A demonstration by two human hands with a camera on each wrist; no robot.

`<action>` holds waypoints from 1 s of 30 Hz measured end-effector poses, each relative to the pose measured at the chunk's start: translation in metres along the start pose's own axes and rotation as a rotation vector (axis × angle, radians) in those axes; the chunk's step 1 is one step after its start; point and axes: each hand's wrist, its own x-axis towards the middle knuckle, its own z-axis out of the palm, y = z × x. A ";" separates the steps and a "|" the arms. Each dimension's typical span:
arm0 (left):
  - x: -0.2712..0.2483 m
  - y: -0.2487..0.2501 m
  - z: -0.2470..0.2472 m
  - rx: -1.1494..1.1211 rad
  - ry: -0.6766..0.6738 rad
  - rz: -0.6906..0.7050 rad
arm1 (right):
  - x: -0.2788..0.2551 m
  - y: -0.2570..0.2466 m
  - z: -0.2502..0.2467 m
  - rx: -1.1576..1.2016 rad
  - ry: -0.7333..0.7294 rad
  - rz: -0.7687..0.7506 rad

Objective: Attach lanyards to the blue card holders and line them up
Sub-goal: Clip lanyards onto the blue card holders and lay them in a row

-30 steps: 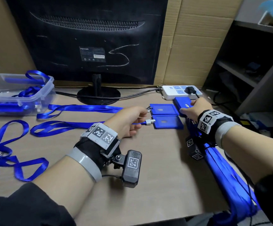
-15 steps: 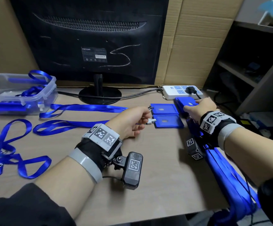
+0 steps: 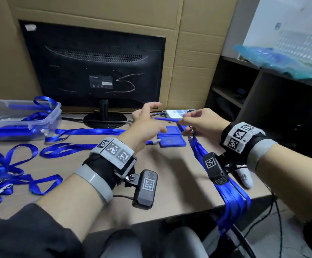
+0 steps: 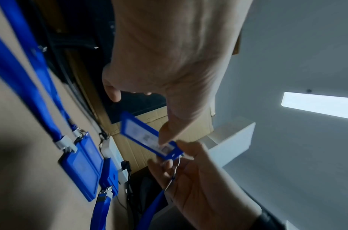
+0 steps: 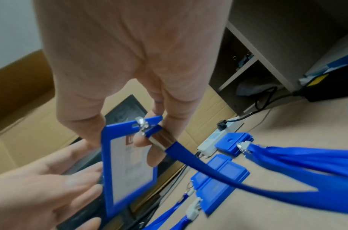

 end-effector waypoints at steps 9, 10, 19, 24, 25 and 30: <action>-0.028 0.005 -0.025 0.098 -0.050 0.176 | -0.030 -0.024 0.029 -0.071 -0.225 -0.032; -0.029 0.003 -0.032 0.129 -0.036 0.169 | -0.030 -0.024 0.031 -0.110 -0.230 -0.063; -0.038 -0.008 -0.072 -0.006 -0.072 -0.125 | -0.017 -0.026 0.060 -0.271 -0.213 -0.159; -0.036 -0.013 -0.089 0.058 -0.037 -0.071 | -0.005 -0.024 0.071 -0.344 -0.303 -0.173; -0.036 -0.014 -0.092 0.056 -0.040 -0.073 | -0.004 -0.023 0.073 -0.356 -0.308 -0.180; -0.036 -0.025 -0.104 0.174 0.020 0.028 | -0.002 -0.022 0.086 -0.310 -0.313 -0.192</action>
